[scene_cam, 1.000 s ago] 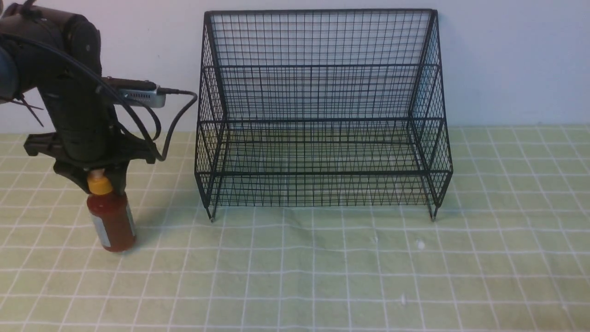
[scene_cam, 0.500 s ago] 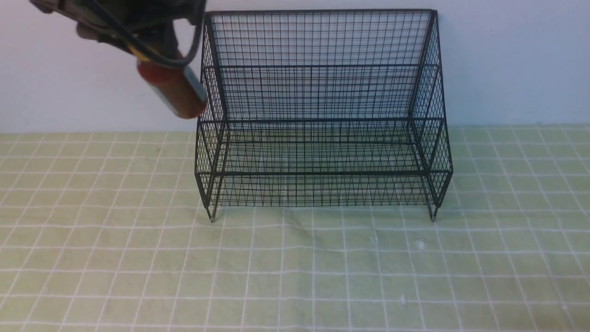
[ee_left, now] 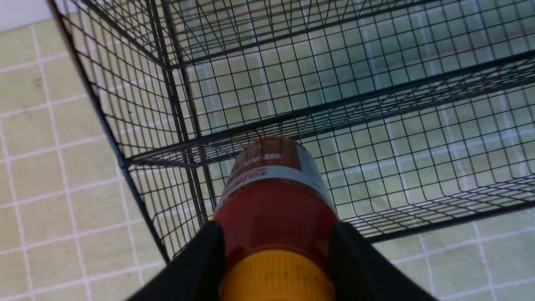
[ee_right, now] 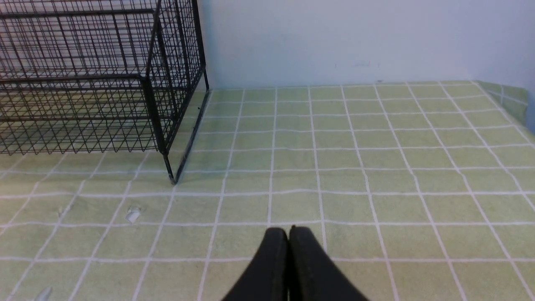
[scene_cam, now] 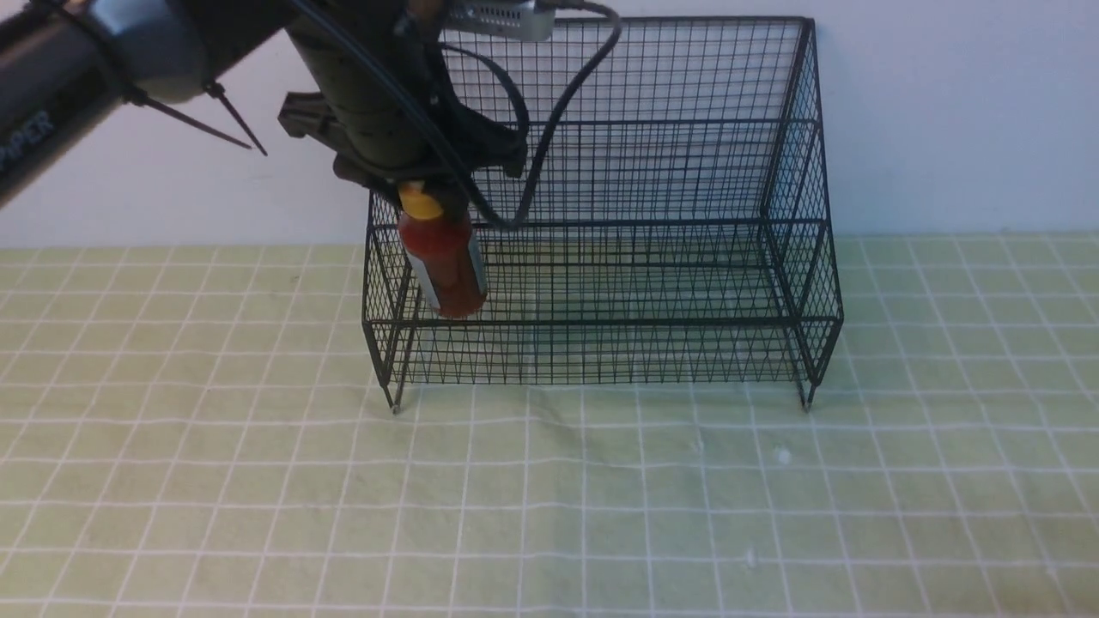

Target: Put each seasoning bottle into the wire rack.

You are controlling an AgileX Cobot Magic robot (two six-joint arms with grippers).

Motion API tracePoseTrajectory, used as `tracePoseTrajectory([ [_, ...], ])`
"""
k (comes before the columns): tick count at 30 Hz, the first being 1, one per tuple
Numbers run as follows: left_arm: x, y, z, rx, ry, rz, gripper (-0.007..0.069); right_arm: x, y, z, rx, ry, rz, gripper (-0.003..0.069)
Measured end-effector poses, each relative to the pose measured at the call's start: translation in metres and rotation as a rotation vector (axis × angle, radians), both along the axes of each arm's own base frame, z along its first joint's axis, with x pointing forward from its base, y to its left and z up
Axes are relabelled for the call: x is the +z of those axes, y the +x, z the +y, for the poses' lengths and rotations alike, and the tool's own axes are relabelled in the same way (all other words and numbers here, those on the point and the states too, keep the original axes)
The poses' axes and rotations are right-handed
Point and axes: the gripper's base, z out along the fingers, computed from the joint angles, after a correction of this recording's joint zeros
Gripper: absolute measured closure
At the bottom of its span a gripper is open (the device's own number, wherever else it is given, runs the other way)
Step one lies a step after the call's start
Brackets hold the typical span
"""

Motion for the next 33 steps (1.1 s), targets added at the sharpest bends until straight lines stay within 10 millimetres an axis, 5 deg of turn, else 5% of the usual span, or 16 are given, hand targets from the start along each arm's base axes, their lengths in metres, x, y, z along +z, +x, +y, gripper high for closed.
tracePoseTrajectory([
  [11, -0.047, 0.02, -0.01, -0.006, 0.039, 0.085, 0.0333, 0.0, 0.0, 0.0, 0.001, -0.003, 0.0, 0.067],
  [18, -0.039, 0.02, -0.008, -0.006, 0.048, 0.05, 0.0137, 0.0, 0.0, 0.0, 0.001, -0.003, 0.0, 0.067],
  [24, 0.024, 0.005, 0.005, 0.014, 0.05, -0.068, 0.0159, 0.0, 0.0, 0.0, 0.001, -0.003, 0.0, 0.067],
  [25, 0.05, -0.004, 0.011, 0.018, 0.046, -0.139, 0.0225, 0.0, 0.0, 0.0, 0.001, -0.003, 0.0, 0.067],
  [27, 0.069, -0.014, 0.017, 0.021, 0.037, -0.188, 0.028, 0.0, 0.0, 0.0, 0.001, -0.003, 0.0, 0.067],
  [29, 0.108, -0.046, 0.033, 0.038, 0.011, -0.274, 0.0473, 0.0, 0.0, 0.0, 0.001, -0.004, 0.0, 0.067],
  [33, 0.133, -0.094, 0.056, 0.072, -0.028, -0.311, 0.061, 0.0, 0.0, 0.0, 0.001, -0.004, 0.0, 0.067],
])
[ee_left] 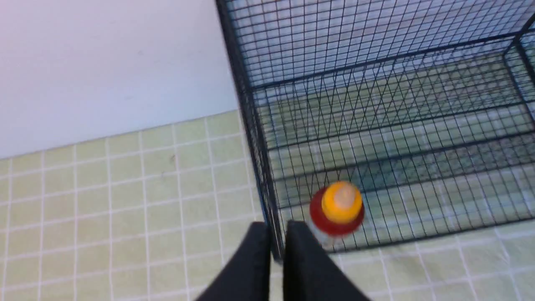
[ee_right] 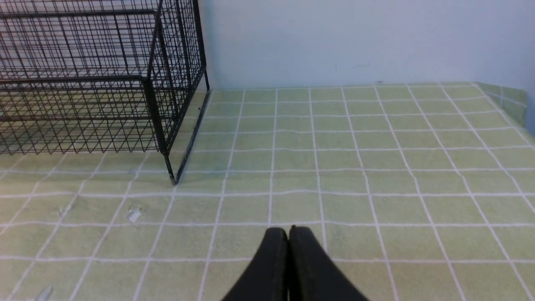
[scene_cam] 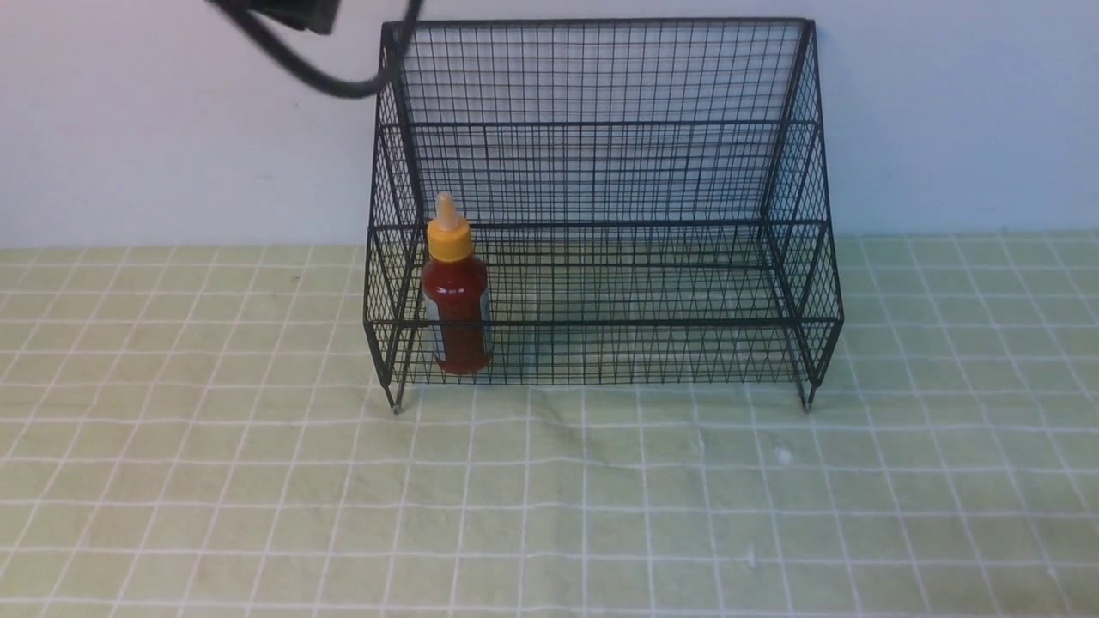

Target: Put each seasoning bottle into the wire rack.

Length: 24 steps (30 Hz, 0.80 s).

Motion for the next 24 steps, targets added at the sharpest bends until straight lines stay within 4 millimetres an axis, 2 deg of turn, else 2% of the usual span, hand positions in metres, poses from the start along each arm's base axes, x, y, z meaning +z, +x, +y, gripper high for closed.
tracePoseTrajectory([
  [2, 0.006, -0.032, 0.015, 0.015, -0.023, -0.013, 0.0624, 0.0, 0.0, 0.0, 0.0, 0.0, 0.0, 0.067],
  [5, -0.003, -0.069, 0.032, 0.023, -0.045, -0.04, 0.0631, 0.0, 0.0, 0.0, 0.0, 0.0, 0.0, 0.067],
  [6, -0.004, -0.088, 0.04, 0.017, -0.067, -0.084, 0.0631, 0.0, 0.0, 0.0, 0.0, 0.0, 0.0, 0.067],
  [9, -0.016, -0.122, 0.055, -0.005, -0.094, -0.162, 0.0631, 0.0, 0.0, 0.0, 0.0, 0.0, 0.0, 0.067],
  [10, -0.017, -0.126, 0.057, -0.007, -0.097, -0.17, 0.0631, 0.0, 0.0, 0.0, 0.0, 0.0, 0.0, 0.067],
  [14, -0.035, -0.172, 0.077, -0.018, -0.123, -0.233, 0.0631, 0.0, 0.0, 0.0, 0.0, 0.0, 0.0, 0.067],
  [15, -0.041, -0.189, 0.085, -0.018, -0.134, -0.257, 0.0631, 0.0, 0.0, 0.0, 0.0, 0.0, 0.0, 0.067],
  [16, -0.042, -0.194, 0.087, -0.018, -0.137, -0.265, 0.0631, 0.0, 0.0, 0.0, 0.0, 0.0, 0.0, 0.067],
  [21, -0.06, -0.253, 0.115, -0.012, -0.188, -0.368, 0.0631, 0.0, 0.0, 0.0, 0.0, 0.0, 0.0, 0.067],
  [24, -0.066, -0.276, 0.125, -0.007, -0.211, -0.414, 0.0631, 0.0, 0.0, 0.0, 0.0, 0.0, 0.0, 0.067],
])
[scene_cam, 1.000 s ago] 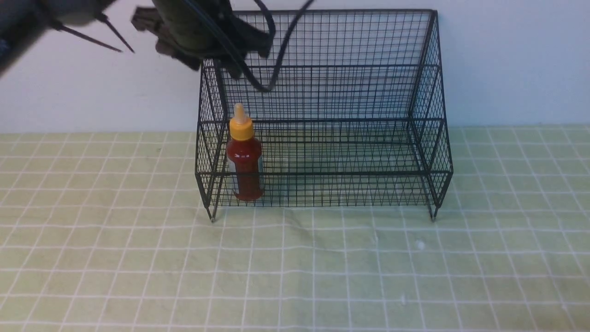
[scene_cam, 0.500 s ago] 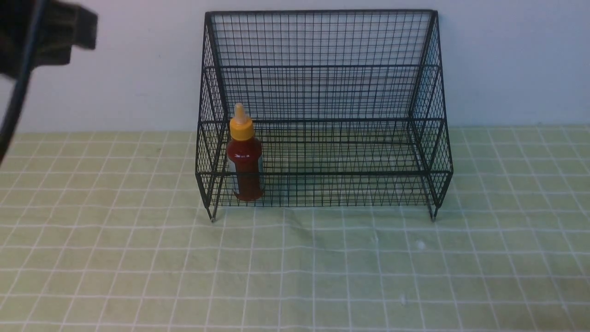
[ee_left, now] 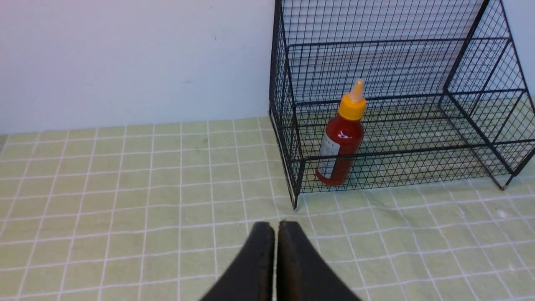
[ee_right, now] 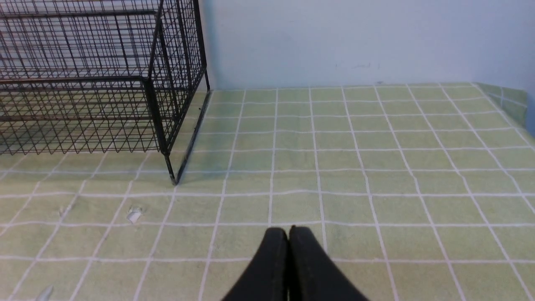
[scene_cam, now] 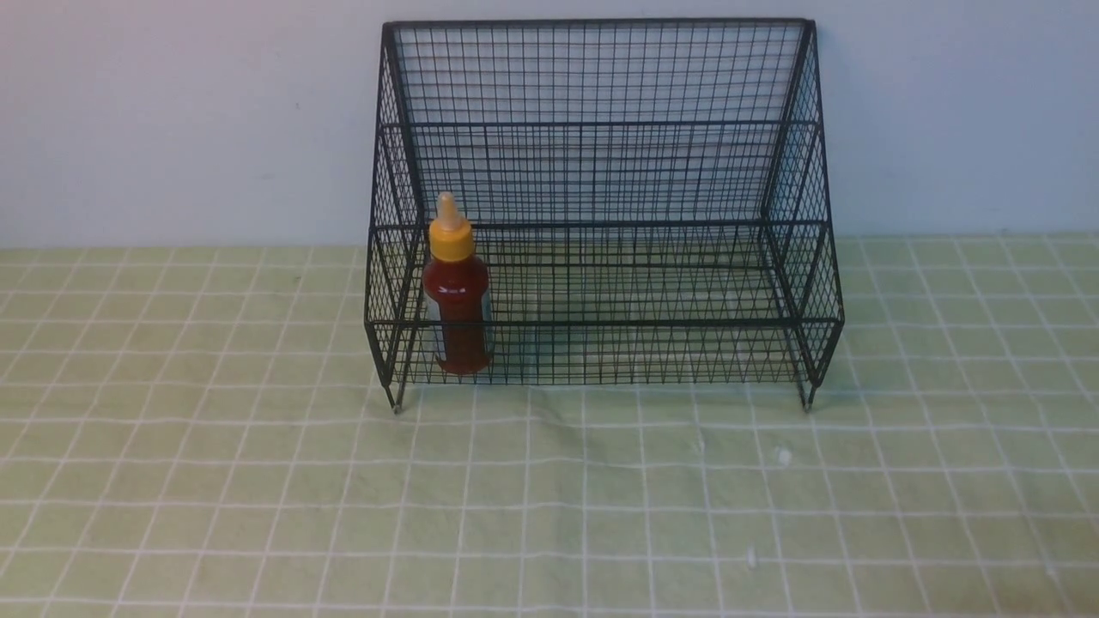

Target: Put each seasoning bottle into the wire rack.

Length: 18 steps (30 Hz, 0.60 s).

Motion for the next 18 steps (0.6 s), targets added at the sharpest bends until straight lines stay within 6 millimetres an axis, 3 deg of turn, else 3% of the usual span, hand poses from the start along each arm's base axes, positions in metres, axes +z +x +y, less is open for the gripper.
tracePoseTrajectory([
  [2, -0.005, -0.022, 0.01, 0.002, -0.031, -0.061, 0.0631, 0.0, 0.0, 0.0, 0.0, 0.0, 0.0, 0.067],
  [6, -0.016, -0.043, 0.019, -0.009, -0.072, -0.138, 0.0631, 0.0, 0.0, 0.0, 0.0, 0.0, 0.0, 0.067],
  [10, -0.038, -0.053, 0.021, -0.032, -0.057, -0.24, 0.0631, 0.0, 0.0, 0.0, 0.0, 0.0, 0.0, 0.067],
  [16, -0.083, -0.024, -0.004, -0.084, 0.088, -0.271, 0.0631, 0.0, 0.0, 0.0, 0.0, 0.006, 0.0, 0.067],
  [18, -0.11, -0.006, -0.015, -0.084, 0.138, -0.263, 0.0631, 0.0, 0.0, 0.0, 0.0, 0.006, 0.0, 0.067],
])
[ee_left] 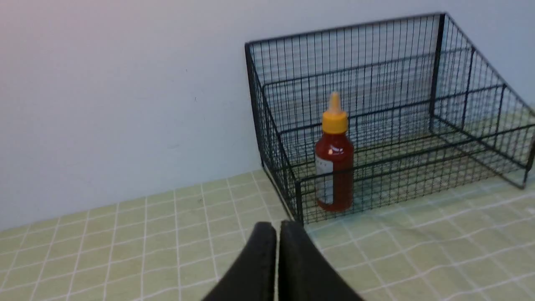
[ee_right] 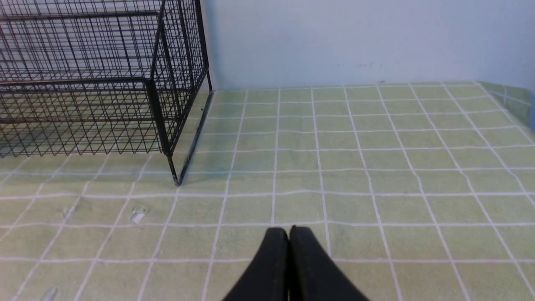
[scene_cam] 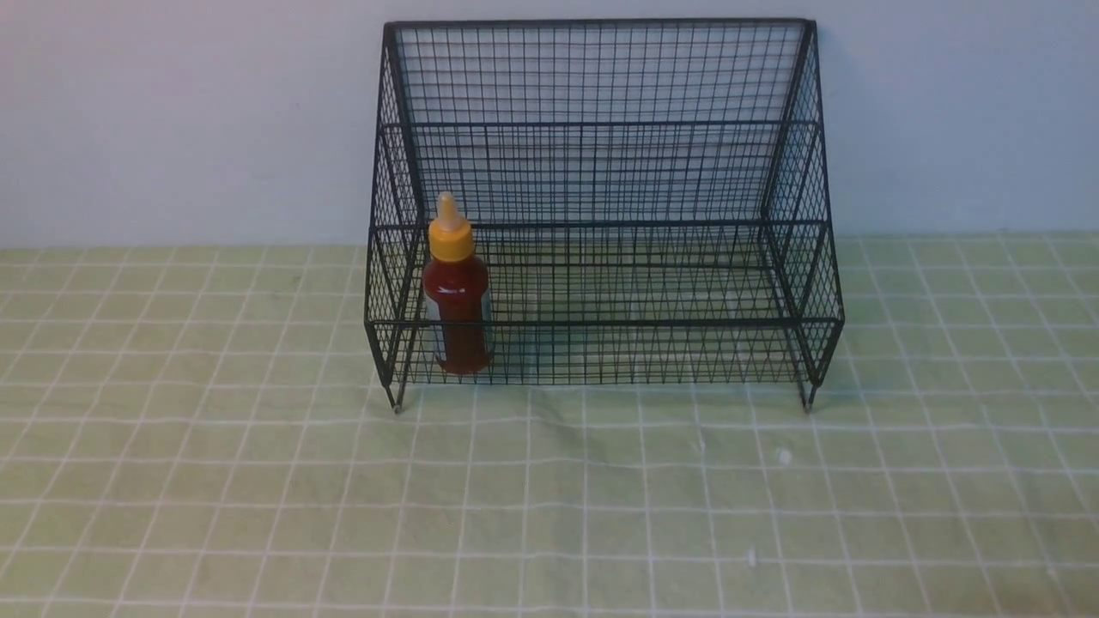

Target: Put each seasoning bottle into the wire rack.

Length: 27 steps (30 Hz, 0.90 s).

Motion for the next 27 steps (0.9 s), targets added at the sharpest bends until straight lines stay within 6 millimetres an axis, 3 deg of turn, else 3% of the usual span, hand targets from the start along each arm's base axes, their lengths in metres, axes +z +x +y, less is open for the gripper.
tracePoseTrajectory([
  [2, -0.019, 0.012, -0.005, 0.014, 0.005, -0.007, 0.0631, 0.0, 0.0, 0.0, 0.0, 0.0, 0.0, 0.067],
  [6, -0.076, 0.034, -0.008, 0.067, 0.015, 0.046, 0.0631, 0.0, 0.0, 0.0, 0.0, 0.0, 0.0, 0.067],
  [10, -0.11, 0.04, -0.008, 0.072, 0.044, 0.121, 0.0631, 0.0, 0.0, 0.0, 0.0, 0.001, 0.0, 0.067],
  [14, -0.12, 0.039, -0.007, 0.077, 0.064, 0.174, 0.0631, 0.0, 0.0, 0.0, 0.0, 0.001, 0.0, 0.067],
  [27, -0.12, 0.039, -0.007, 0.079, 0.066, 0.176, 0.0631, 0.0, 0.0, 0.0, -0.003, 0.016, 0.0, 0.067],
])
